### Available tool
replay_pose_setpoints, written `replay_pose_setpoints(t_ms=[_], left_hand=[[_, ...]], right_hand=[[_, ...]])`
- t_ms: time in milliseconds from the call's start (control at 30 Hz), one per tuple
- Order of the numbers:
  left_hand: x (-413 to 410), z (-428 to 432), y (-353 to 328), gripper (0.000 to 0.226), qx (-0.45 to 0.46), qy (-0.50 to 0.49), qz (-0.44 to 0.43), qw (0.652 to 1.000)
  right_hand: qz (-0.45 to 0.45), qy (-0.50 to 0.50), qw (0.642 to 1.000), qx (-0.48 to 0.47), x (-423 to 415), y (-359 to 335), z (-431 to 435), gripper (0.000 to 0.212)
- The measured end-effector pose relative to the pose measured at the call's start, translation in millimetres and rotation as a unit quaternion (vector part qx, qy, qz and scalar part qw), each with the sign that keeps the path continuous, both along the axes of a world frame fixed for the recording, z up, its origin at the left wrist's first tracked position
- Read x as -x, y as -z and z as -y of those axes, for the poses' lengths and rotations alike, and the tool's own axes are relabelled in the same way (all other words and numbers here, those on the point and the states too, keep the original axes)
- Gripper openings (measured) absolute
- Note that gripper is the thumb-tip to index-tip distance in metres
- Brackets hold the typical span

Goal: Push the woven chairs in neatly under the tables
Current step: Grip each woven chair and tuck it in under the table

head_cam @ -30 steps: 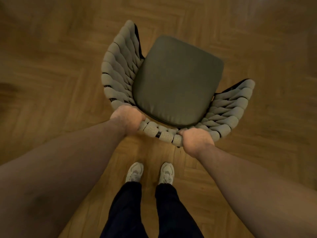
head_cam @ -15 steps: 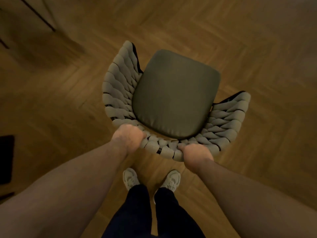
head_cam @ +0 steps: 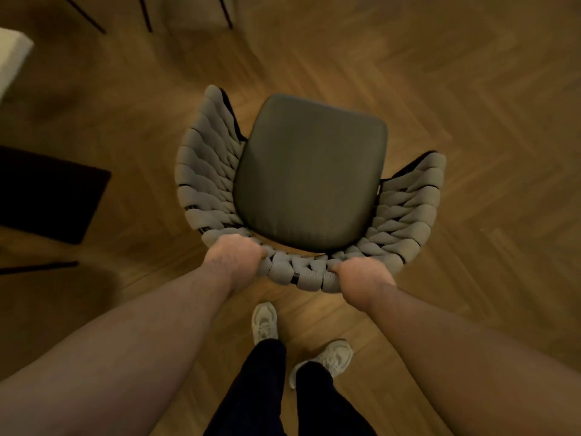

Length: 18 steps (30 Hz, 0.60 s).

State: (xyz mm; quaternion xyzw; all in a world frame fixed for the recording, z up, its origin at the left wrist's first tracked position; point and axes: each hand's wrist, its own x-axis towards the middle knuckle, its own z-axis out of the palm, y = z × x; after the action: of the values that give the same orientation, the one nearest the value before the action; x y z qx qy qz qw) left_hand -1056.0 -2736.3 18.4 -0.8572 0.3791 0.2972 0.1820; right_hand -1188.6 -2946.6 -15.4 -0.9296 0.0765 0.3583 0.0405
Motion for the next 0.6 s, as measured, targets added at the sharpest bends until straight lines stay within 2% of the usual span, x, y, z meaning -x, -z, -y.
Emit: replay_pose_setpoints(t_ms=[400,467,533,600], left_hand=[[-57.4,-130.0,13.1,0.021,0.017,-0.100,-0.045,0.994],[-67.9,-153.2,16.2,0.026,0.021,-0.116,-0.067,0.991],[-75.6,-172.8,23.7,0.039,0.012,-0.124,-0.044,0.991],[-81.1,-181.4,27.6,0.037,-0.009,-0.152,-0.018,0.988]], right_hand=[[0.010,-0.173,0.985,0.012,-113.9,10.0,-76.4,0.048],[0.007,-0.200,0.980,0.008,-133.1,11.9,-81.4,0.050],[-0.002,-0.223,0.975,0.000,-153.4,13.6,-82.7,0.053],[-0.005,-0.240,0.971,-0.005,-172.6,16.1,-83.2,0.054]])
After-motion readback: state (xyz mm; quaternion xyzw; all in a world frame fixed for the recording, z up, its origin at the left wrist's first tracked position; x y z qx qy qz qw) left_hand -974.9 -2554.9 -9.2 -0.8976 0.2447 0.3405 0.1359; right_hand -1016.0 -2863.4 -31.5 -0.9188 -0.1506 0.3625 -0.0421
